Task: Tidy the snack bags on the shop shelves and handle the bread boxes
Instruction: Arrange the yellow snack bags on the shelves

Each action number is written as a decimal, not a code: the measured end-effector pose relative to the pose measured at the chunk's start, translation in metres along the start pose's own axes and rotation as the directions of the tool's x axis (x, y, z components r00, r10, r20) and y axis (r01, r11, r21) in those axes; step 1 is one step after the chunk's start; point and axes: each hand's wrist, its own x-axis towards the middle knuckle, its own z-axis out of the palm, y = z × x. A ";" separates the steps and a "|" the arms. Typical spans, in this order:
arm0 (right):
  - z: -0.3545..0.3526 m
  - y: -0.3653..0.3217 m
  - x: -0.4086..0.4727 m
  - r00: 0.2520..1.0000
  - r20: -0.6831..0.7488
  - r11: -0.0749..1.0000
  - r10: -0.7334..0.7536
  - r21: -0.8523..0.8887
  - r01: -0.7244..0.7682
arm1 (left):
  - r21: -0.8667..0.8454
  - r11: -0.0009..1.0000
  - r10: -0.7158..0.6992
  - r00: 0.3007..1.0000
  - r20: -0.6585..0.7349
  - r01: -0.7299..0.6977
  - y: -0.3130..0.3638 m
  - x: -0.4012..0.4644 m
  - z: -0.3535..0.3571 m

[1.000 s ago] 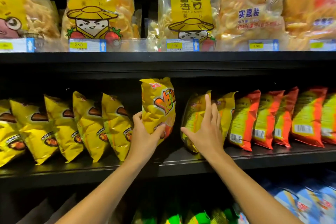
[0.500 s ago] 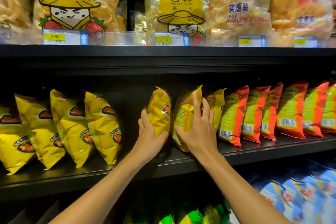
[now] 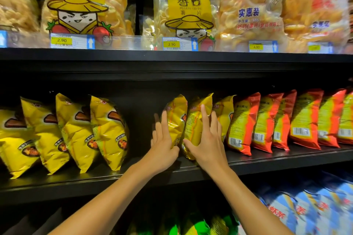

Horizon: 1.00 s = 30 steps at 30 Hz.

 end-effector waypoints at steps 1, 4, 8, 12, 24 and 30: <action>0.000 0.000 0.000 1.000 -0.001 1.000 -0.001 0.000 0.001 | 0.011 1.000 -0.003 1.000 -0.001 0.003 0.001 0.000 0.000; -0.001 0.000 -0.001 1.000 0.018 1.000 0.021 0.007 -0.021 | 0.031 1.000 -0.004 1.000 0.009 0.003 0.003 -0.002 -0.001; -0.005 -0.002 -0.002 1.000 0.007 0.997 0.020 0.068 -0.021 | 0.037 0.998 -0.043 0.999 0.009 0.043 0.006 -0.006 -0.006; -0.010 -0.004 -0.006 0.990 -0.144 0.975 -0.015 0.218 0.046 | 0.113 0.991 0.074 0.996 -0.042 -0.069 -0.003 -0.026 -0.029; 0.011 -0.112 -0.045 0.893 -0.003 0.843 -0.449 0.331 0.425 | 0.602 0.781 0.341 0.922 -0.184 -0.168 -0.142 -0.145 -0.149; 0.065 -0.150 -0.039 0.922 0.296 0.931 -0.251 0.334 0.146 | 0.641 0.765 0.319 0.901 -0.293 -0.063 -0.188 -0.184 -0.142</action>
